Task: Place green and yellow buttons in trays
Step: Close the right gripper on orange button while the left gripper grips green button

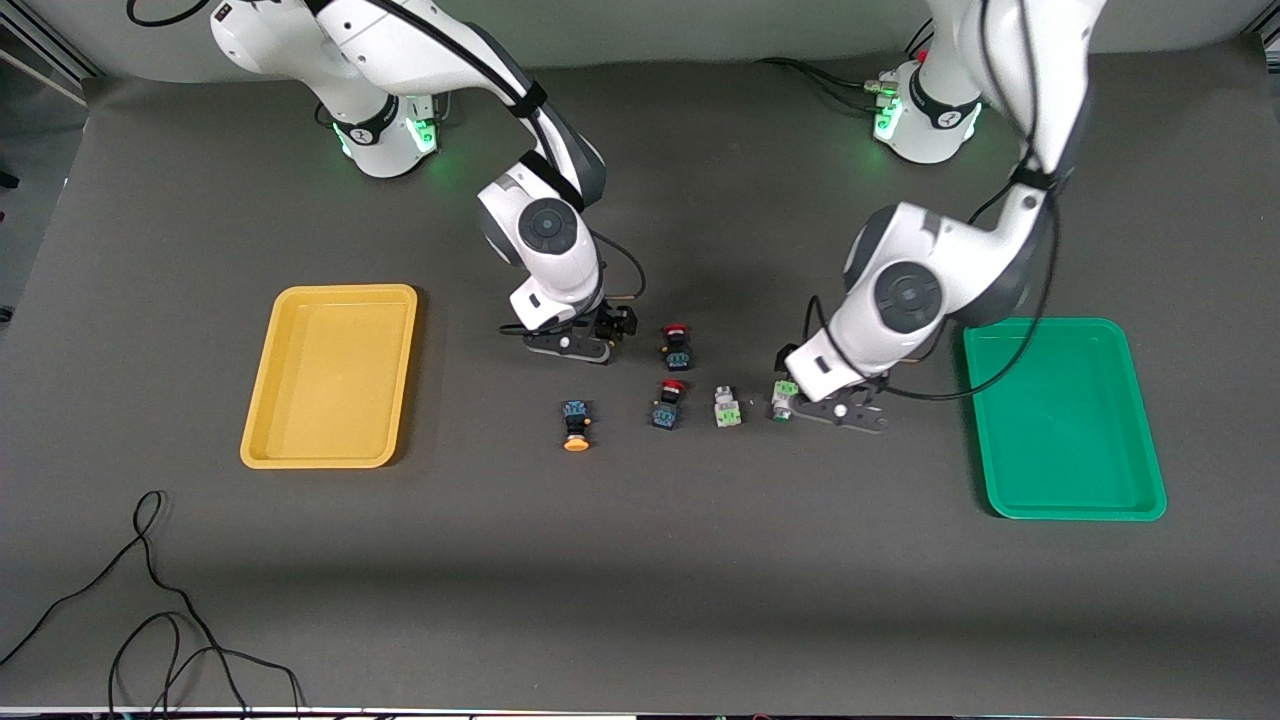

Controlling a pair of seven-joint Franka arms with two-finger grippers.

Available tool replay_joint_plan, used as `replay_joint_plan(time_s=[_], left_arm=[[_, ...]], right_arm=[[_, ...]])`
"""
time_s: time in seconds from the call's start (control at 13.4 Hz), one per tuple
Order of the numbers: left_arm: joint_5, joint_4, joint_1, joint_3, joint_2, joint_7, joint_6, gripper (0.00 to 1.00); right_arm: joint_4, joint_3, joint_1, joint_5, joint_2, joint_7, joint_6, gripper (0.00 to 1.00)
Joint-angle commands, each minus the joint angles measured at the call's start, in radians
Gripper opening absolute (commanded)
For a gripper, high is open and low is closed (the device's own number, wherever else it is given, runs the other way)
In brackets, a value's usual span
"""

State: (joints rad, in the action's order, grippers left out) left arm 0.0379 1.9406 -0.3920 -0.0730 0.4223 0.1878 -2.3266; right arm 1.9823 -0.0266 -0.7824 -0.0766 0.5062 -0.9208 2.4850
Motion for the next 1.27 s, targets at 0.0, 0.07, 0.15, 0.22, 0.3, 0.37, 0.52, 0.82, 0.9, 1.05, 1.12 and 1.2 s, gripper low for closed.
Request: replay_joint_plan(time_s=[0.0,0.07,0.15,0.22,0.3,0.37,0.52,0.82,0.9,1.05,1.12,1.2], left_arm=[[-0.029,0.035,-0.031,0.015,0.067,0.021,-0.132,0.99],[-0.029,0.056,-0.036,0.015,0.094,0.021,-0.199,0.99],[-0.029,0.073,-0.038,0.015,0.114,0.021,-0.259,0.99],[-0.029,0.080,-0.039,0.015,0.133,0.030,-0.299,0.99],[-0.029,0.078,-0.050,0.016,0.142,0.053,-0.306,0.99],[-0.029,0.078,-0.063,0.018,0.142,0.083,-0.306,0.99],[-0.029,0.078,-0.071,0.019,0.141,0.113,-0.304,0.97],[-0.030,0.078,-0.070,0.019,0.141,0.114,-0.306,0.00],[-0.033,0.078,-0.073,0.021,0.141,0.114,-0.307,0.00],[-0.062,0.077,-0.082,0.028,0.130,0.114,-0.298,0.00],[-0.061,0.075,-0.082,0.030,0.106,0.123,-0.278,0.00],[-0.061,0.067,-0.079,0.030,0.072,0.168,-0.217,0.00]], right_arm=[[-0.051,-0.015,-0.015,-0.002,0.052,-0.013,0.018,1.00],[-0.051,-0.015,-0.015,-0.002,0.060,-0.013,0.029,1.00],[-0.051,-0.015,-0.015,-0.002,0.067,-0.010,0.037,0.98],[-0.051,-0.015,-0.015,-0.002,0.071,-0.009,0.038,0.95],[-0.051,-0.016,-0.012,-0.002,0.071,-0.006,0.038,0.90],[-0.051,-0.016,-0.009,-0.002,0.072,-0.006,0.038,0.81],[-0.053,-0.016,-0.008,0.000,0.078,-0.004,0.041,0.59],[-0.063,-0.018,-0.002,0.000,0.066,0.014,0.029,0.28],[-0.072,-0.018,0.008,0.000,0.052,0.016,0.008,0.27],[-0.130,-0.027,0.015,-0.003,-0.009,0.034,-0.154,0.27],[-0.179,-0.041,0.015,-0.009,-0.035,0.043,-0.260,0.27],[-0.235,-0.053,0.015,-0.014,-0.052,0.053,-0.358,0.27]])
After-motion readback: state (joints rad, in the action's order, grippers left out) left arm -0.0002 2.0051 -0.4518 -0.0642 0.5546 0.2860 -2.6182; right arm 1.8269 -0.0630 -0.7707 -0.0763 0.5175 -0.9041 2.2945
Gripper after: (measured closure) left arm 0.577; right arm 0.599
